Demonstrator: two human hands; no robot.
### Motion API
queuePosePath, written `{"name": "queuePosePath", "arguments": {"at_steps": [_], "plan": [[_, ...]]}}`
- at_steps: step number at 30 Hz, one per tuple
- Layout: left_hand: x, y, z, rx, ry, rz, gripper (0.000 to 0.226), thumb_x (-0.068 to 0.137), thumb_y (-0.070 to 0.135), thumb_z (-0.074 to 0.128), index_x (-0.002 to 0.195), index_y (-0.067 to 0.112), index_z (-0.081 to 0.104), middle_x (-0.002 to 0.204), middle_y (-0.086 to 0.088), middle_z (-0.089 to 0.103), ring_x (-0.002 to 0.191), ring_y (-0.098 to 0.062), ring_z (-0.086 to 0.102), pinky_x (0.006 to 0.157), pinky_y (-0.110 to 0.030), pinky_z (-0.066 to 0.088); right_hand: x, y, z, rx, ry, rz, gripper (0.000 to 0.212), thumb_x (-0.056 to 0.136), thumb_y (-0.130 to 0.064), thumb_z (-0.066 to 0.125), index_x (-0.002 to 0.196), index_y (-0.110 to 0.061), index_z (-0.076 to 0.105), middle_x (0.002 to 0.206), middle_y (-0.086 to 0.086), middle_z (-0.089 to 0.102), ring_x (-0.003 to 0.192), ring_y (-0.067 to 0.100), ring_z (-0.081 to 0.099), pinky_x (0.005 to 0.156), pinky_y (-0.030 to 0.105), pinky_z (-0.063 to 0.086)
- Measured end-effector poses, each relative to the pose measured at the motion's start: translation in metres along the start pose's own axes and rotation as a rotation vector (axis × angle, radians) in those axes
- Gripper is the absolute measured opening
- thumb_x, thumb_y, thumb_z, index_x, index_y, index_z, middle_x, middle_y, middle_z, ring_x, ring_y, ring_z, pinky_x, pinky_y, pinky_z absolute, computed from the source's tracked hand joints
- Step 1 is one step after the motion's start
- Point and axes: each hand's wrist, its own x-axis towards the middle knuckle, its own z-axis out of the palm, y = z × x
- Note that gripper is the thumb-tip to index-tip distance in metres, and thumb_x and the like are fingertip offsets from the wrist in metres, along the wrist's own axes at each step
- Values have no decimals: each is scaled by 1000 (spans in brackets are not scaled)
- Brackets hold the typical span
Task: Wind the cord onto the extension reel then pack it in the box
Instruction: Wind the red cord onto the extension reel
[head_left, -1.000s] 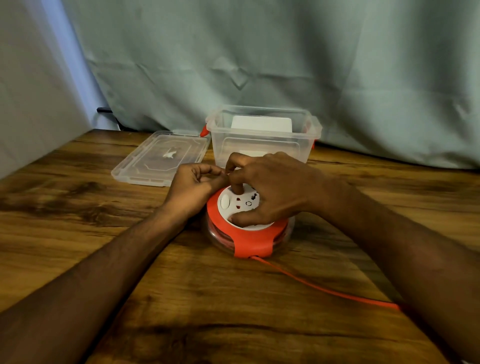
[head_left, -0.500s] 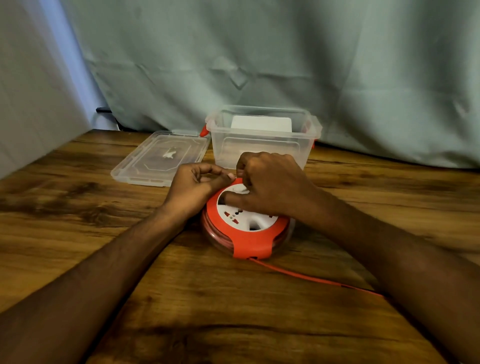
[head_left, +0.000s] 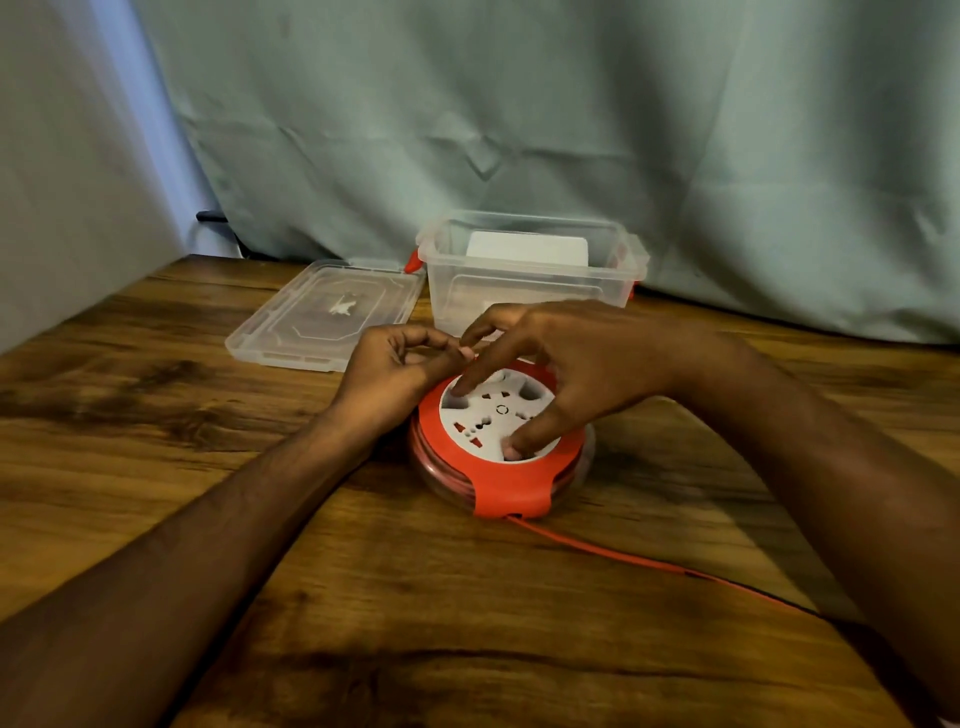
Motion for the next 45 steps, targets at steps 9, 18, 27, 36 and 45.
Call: {"name": "queuePosePath", "arguments": {"at_steps": [9,18,27,36,45], "plan": [[0,0,1,19,5,14,9,92,14,72,98,12,79,92,-7,82,82,-17,79,71,-26,61,7,0,12,-97,163,20,55,68,-75,71,111,-41,70,131,-14,54,112,9,54,77,26,46],[2,-3,-1,-14,-15,21,10,90,17,74,99,13,79,90,0,83,81,-14,80,66,-21,61,19,-7,26,-200,330,97,55,66,-87,53,69,-32,53,101,-13,62,81,8,56,59,24,35],[4,-6,-1,-29,-22,24,15,88,17,77,100,8,80,92,-8,82,83,-23,80,71,-29,64,22,-14,36,-263,433,224,60,70,-87,53,70,-29,40,81,-10,56,70,13,54,58,27,29],[4,-5,0,-18,-2,-16,13,89,17,77,100,10,80,91,-8,82,79,-24,80,65,-29,63,17,-12,27,-312,403,300,59,75,-85,51,79,-26,58,83,-8,60,75,15,55,64,30,35],[2,-3,0,7,-1,-1,4,89,19,76,90,20,80,84,-2,82,75,-16,79,71,-33,61,-1,-14,-5,-34,17,30,48,75,-61,78,119,-48,68,147,-13,42,127,8,47,100,40,46]]}}
